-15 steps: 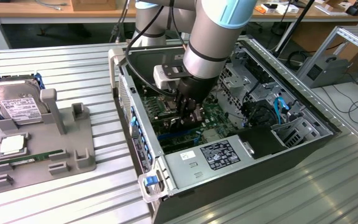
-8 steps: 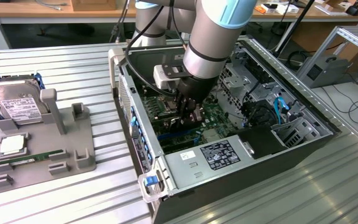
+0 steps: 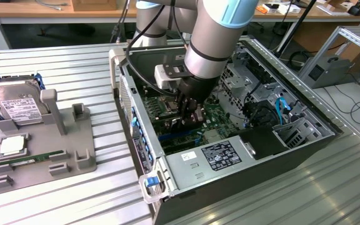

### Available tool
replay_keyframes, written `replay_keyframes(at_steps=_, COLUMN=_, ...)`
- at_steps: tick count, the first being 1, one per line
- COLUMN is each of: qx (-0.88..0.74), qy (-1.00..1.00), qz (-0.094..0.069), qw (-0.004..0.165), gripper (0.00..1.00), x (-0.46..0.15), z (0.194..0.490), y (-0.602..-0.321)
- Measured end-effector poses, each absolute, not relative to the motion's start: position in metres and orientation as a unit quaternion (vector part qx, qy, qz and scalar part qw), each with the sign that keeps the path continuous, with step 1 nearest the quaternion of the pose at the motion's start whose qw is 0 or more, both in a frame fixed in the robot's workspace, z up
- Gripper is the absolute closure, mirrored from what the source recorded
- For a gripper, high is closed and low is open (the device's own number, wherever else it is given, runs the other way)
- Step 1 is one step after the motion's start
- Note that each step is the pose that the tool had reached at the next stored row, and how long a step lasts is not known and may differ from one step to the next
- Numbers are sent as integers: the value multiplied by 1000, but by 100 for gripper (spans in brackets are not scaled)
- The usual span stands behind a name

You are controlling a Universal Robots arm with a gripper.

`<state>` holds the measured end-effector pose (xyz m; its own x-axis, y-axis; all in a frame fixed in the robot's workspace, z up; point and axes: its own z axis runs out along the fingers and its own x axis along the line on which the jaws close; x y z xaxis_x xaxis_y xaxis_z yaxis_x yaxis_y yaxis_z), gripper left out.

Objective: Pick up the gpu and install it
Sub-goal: 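Insert the gpu into the slot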

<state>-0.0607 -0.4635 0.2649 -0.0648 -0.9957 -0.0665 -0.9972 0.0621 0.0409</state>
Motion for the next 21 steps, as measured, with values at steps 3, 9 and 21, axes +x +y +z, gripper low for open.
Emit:
replay_keyframes(at_steps=3, qx=-683, qy=729, qz=38, qw=10, gripper=73, x=-61, z=266, y=-463)
replay_keyframes(at_steps=9, qx=-683, qy=730, qz=38, qw=10, gripper=73, x=-61, z=270, y=-463)
replay_keyframes(at_steps=21, qx=-663, qy=748, qz=38, qw=12, gripper=73, x=-60, z=271, y=-465)
